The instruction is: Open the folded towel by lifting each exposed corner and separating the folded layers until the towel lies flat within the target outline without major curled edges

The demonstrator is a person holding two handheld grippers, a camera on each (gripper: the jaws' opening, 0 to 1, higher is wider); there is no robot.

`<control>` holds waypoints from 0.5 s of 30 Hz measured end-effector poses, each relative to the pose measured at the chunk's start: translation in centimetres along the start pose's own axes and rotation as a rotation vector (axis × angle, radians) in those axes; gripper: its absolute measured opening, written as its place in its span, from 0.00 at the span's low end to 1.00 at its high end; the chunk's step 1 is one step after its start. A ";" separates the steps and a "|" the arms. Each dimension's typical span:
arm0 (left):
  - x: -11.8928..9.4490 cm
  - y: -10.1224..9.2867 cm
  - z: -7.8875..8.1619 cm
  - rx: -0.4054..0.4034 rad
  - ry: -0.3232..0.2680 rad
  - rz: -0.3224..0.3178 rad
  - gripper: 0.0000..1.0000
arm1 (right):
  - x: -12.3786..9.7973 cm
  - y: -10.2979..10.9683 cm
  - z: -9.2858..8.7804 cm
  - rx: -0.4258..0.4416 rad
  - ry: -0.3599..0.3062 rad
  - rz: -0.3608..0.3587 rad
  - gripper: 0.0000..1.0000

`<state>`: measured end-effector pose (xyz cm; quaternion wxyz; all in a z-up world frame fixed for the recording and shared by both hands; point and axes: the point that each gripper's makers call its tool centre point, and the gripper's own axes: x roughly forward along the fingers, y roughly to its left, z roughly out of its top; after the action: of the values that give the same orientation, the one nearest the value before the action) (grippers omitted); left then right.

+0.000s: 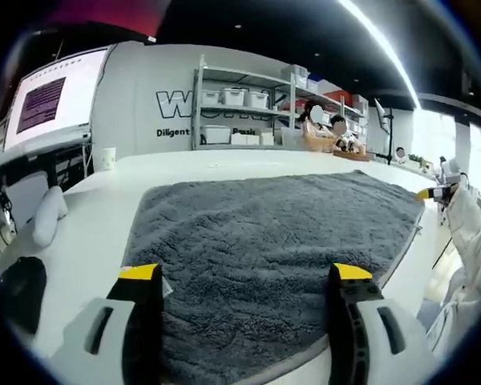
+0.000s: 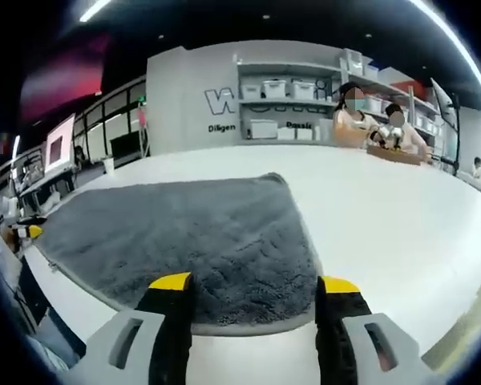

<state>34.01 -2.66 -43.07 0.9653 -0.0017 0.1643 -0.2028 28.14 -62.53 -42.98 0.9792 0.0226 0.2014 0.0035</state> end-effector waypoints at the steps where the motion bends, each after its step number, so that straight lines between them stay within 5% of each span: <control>1: -0.4 0.2 0.1 -0.031 -0.006 0.008 0.75 | -0.2 -0.4 0.1 0.004 -0.008 -0.016 0.56; 3: -1.0 0.9 0.4 -0.090 -0.031 0.046 0.61 | -0.5 -1.0 0.3 0.009 -0.014 -0.036 0.53; 6: -2.3 2.2 0.8 -0.075 -0.055 0.119 0.44 | -0.9 -1.7 0.3 0.005 -0.014 -0.062 0.50; 10: -3.8 2.9 1.1 -0.073 -0.070 0.178 0.50 | -1.0 -2.0 0.0 0.002 -0.007 -0.071 0.49; 15: -6.2 4.1 0.9 -0.029 -0.037 0.328 0.41 | -0.8 -2.3 -0.3 -0.017 0.009 -0.078 0.48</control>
<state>30.51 3.50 -40.49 0.9882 0.0077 0.1476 -0.0401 27.27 -64.80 -42.98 0.9778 0.0066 0.2067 -0.0331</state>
